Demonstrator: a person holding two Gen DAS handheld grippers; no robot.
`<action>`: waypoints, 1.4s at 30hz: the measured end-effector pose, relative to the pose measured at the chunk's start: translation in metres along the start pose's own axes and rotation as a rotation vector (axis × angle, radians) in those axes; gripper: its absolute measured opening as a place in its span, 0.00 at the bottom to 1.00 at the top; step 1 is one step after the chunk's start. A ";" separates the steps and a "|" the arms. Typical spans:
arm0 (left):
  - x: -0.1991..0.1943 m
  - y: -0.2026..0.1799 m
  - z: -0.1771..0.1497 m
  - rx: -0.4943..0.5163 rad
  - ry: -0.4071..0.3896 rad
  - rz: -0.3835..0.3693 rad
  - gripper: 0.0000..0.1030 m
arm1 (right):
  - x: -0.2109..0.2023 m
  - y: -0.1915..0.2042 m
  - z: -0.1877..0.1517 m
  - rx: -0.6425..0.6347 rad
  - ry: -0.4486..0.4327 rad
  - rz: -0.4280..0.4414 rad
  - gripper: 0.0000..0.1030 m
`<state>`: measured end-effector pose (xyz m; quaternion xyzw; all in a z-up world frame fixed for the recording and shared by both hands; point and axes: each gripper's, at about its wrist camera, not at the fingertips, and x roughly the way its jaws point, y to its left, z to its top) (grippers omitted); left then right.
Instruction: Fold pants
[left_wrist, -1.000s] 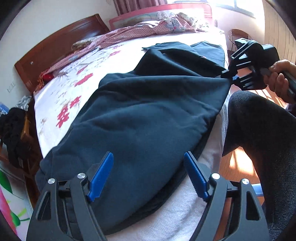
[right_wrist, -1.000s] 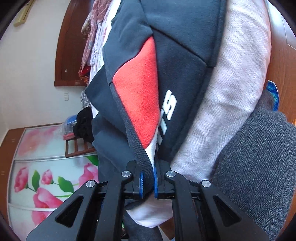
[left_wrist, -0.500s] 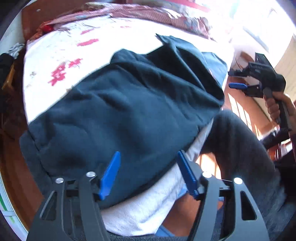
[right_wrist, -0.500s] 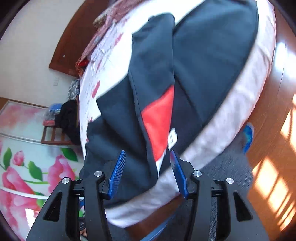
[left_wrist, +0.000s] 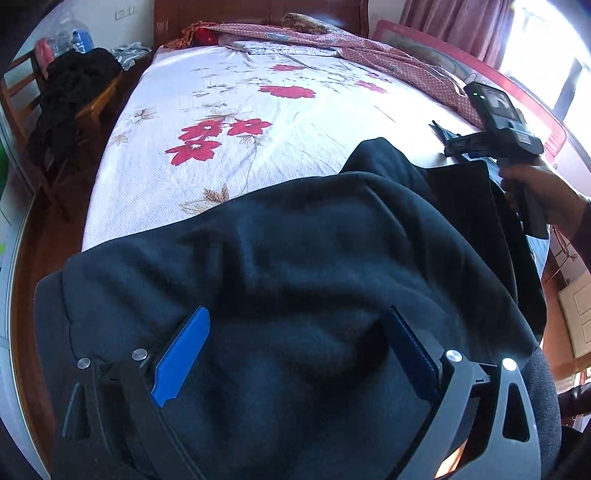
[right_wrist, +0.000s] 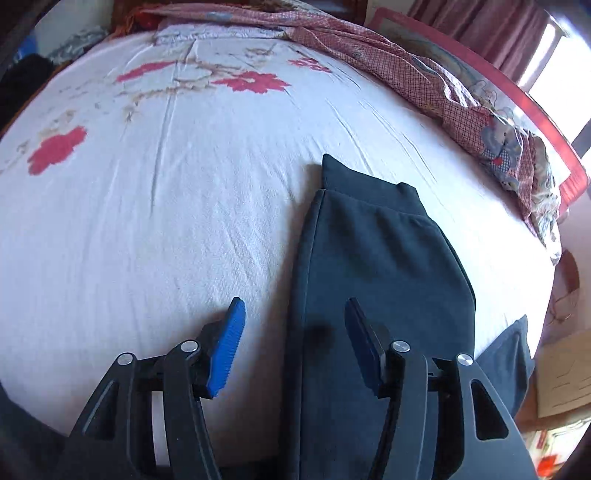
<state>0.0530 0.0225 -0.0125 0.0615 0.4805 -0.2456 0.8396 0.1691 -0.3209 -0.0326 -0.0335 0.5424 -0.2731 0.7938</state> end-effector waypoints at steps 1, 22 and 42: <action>0.001 0.000 0.000 0.005 0.003 0.004 0.95 | 0.003 -0.007 0.003 0.055 0.026 0.031 0.58; 0.003 -0.012 -0.004 0.052 -0.005 0.048 0.98 | -0.045 -0.321 -0.160 1.035 -0.170 0.539 0.04; 0.001 -0.013 -0.010 0.104 -0.034 0.039 0.98 | 0.004 -0.342 -0.279 1.277 -0.086 0.472 0.04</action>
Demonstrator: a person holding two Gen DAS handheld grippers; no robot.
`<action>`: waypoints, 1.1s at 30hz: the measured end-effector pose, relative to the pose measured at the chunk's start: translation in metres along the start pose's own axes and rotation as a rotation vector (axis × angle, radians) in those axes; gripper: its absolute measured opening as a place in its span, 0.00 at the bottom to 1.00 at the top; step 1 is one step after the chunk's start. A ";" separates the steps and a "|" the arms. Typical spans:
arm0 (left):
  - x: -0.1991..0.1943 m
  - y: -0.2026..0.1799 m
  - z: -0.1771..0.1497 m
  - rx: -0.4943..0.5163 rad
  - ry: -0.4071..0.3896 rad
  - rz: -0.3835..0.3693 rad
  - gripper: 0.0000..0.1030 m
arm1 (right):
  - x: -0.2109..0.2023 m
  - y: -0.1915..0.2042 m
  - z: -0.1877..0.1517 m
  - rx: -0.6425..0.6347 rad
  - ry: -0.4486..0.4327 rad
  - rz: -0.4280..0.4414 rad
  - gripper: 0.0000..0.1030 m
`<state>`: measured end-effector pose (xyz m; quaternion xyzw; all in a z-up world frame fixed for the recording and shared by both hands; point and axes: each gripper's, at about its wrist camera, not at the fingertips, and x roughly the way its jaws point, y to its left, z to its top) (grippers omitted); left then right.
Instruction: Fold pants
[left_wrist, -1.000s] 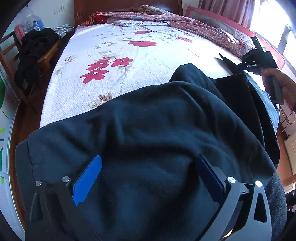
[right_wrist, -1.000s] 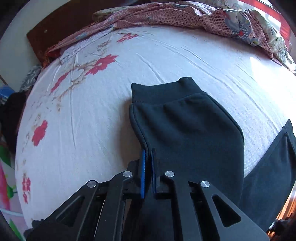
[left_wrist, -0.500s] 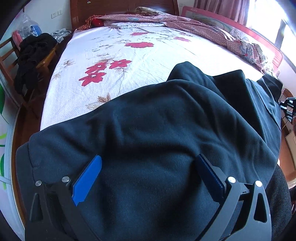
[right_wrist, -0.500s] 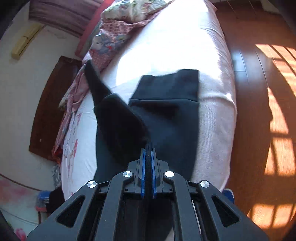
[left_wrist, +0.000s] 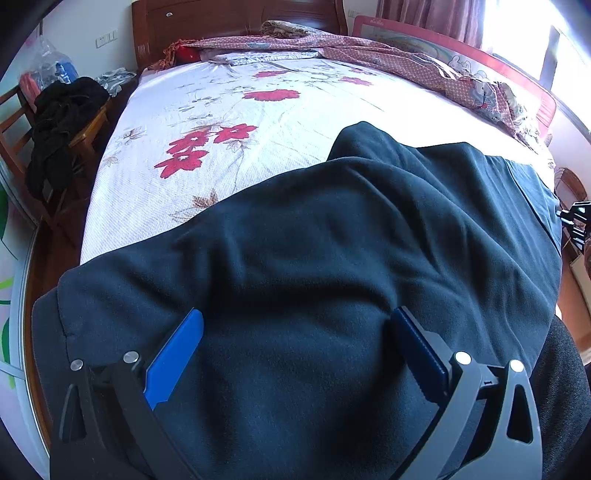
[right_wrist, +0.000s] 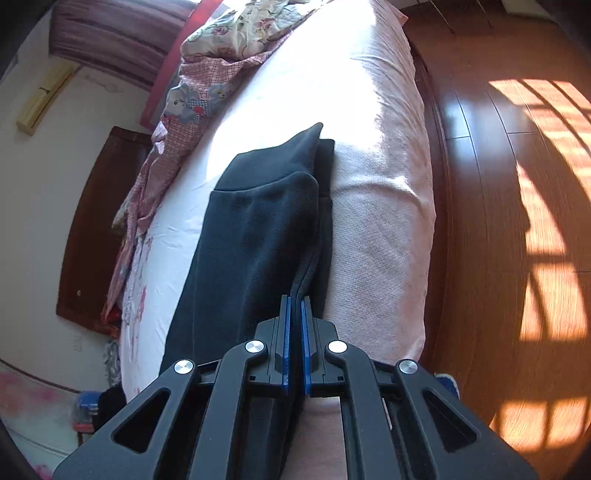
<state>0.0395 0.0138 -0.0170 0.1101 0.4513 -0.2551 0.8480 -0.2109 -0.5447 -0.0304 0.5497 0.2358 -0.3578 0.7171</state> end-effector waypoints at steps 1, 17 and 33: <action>0.000 0.000 0.001 0.000 0.004 -0.002 0.98 | 0.001 -0.003 -0.002 0.024 -0.002 0.009 0.04; -0.073 0.119 -0.002 -0.069 -0.095 -0.029 0.98 | 0.006 0.221 -0.188 -0.595 0.389 0.277 0.43; 0.015 0.218 -0.013 -0.325 -0.044 -0.661 0.85 | 0.033 0.285 -0.319 -0.739 0.610 0.190 0.43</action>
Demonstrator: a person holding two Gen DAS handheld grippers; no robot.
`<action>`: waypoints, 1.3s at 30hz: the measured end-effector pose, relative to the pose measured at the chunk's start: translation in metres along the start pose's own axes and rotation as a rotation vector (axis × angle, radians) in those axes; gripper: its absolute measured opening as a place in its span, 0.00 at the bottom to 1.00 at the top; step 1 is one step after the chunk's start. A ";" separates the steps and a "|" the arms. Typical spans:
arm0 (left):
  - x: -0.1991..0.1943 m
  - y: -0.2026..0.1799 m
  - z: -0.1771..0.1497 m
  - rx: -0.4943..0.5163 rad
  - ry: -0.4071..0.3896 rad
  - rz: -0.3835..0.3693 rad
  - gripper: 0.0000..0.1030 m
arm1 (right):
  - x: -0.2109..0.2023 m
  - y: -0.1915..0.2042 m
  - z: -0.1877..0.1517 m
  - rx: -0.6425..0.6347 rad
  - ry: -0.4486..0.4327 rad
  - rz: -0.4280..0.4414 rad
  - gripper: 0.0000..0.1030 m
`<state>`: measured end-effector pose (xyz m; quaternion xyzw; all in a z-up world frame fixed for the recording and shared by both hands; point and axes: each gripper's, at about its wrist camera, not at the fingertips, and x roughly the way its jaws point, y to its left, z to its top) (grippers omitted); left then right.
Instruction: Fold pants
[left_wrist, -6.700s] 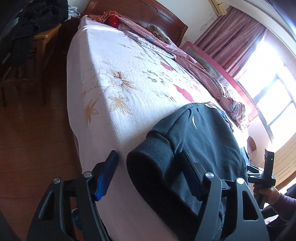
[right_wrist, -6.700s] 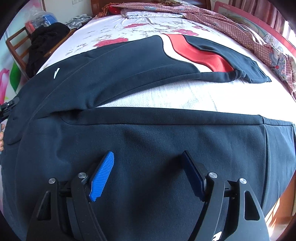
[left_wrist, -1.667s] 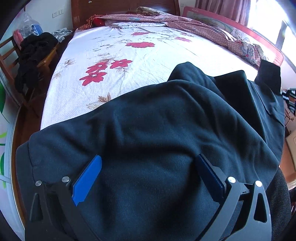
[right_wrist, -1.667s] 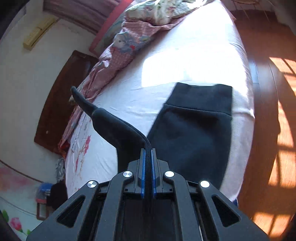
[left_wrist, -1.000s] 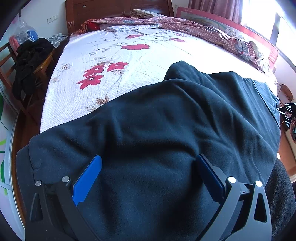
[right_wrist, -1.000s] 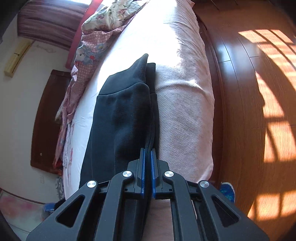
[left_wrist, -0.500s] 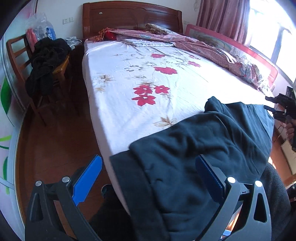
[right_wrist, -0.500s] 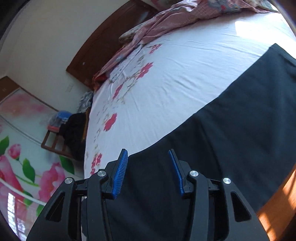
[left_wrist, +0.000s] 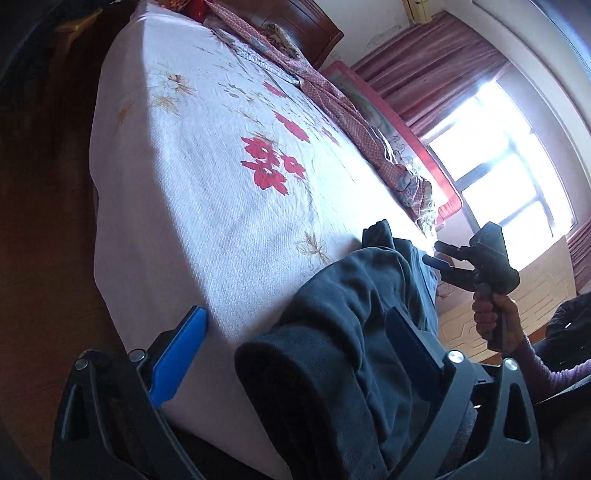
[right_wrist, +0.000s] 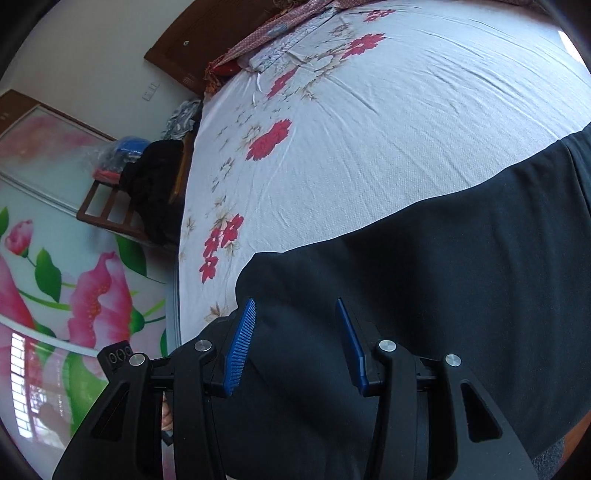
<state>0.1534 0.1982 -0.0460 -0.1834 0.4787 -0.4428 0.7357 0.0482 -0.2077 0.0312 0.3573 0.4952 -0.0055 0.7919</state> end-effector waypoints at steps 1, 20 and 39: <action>-0.004 0.002 -0.002 -0.015 -0.005 -0.001 0.76 | 0.000 0.002 0.000 -0.006 0.005 0.001 0.43; -0.004 -0.037 -0.013 -0.023 -0.044 0.210 0.23 | 0.026 0.019 -0.002 -0.037 -0.017 -0.041 0.43; -0.032 -0.065 -0.016 0.048 -0.025 0.575 0.43 | 0.018 0.042 -0.046 -0.334 -0.116 -0.195 0.43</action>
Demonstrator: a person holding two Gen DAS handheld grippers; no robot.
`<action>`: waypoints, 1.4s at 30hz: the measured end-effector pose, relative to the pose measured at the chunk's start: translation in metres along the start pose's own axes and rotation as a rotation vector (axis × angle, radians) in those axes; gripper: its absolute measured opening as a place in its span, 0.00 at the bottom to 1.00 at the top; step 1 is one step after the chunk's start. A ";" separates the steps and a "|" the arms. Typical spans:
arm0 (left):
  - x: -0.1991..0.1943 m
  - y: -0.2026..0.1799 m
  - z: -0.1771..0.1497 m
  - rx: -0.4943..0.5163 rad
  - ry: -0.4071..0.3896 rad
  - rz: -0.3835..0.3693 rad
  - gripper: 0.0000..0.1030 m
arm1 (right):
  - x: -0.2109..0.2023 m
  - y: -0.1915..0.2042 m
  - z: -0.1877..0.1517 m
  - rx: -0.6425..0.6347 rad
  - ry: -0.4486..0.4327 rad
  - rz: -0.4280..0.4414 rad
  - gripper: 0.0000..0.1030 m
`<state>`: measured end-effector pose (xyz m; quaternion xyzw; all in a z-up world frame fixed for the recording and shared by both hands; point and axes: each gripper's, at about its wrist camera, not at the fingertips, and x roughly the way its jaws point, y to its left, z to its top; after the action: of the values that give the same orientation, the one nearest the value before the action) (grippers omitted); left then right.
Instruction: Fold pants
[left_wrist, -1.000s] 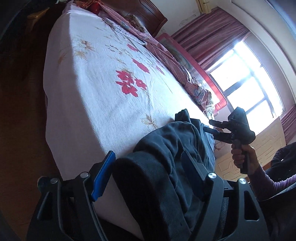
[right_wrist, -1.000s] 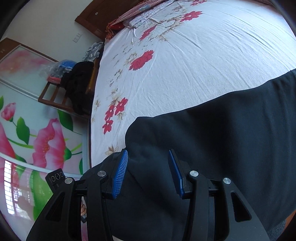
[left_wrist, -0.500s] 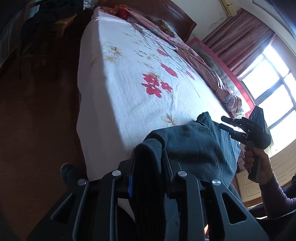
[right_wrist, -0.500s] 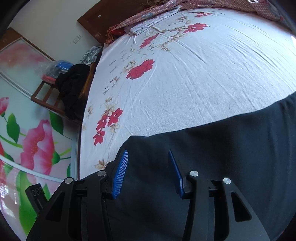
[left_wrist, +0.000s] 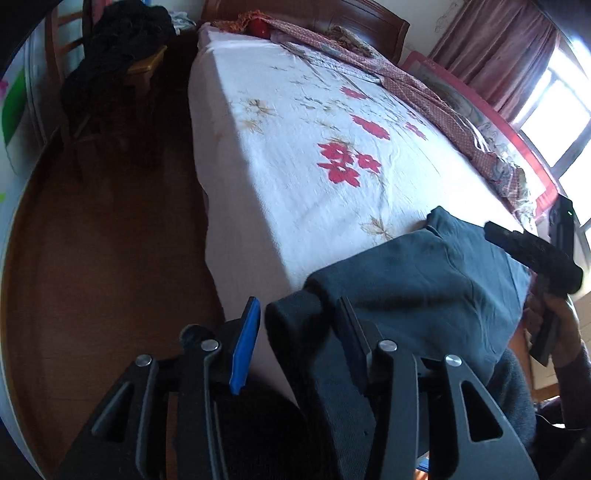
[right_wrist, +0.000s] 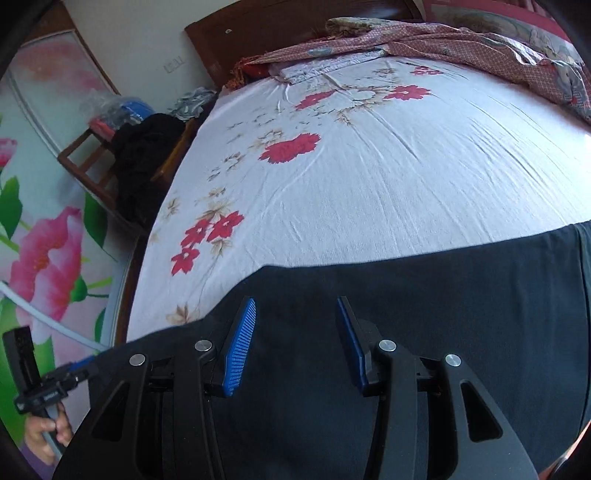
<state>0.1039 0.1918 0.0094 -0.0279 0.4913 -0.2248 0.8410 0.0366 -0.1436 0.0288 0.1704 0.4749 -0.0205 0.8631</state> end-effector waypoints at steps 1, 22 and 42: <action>-0.011 -0.002 0.001 0.014 -0.026 0.053 0.44 | -0.008 0.004 -0.015 -0.049 -0.009 -0.012 0.43; 0.083 -0.248 -0.018 0.279 0.022 -0.113 0.74 | -0.153 -0.243 -0.091 0.537 -0.189 -0.027 0.54; 0.091 -0.256 -0.050 0.444 0.010 0.144 0.93 | -0.146 -0.485 -0.085 1.122 -0.449 -0.102 0.56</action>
<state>0.0099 -0.0663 -0.0216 0.1940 0.4348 -0.2671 0.8378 -0.2079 -0.5916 -0.0250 0.5682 0.2056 -0.3446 0.7184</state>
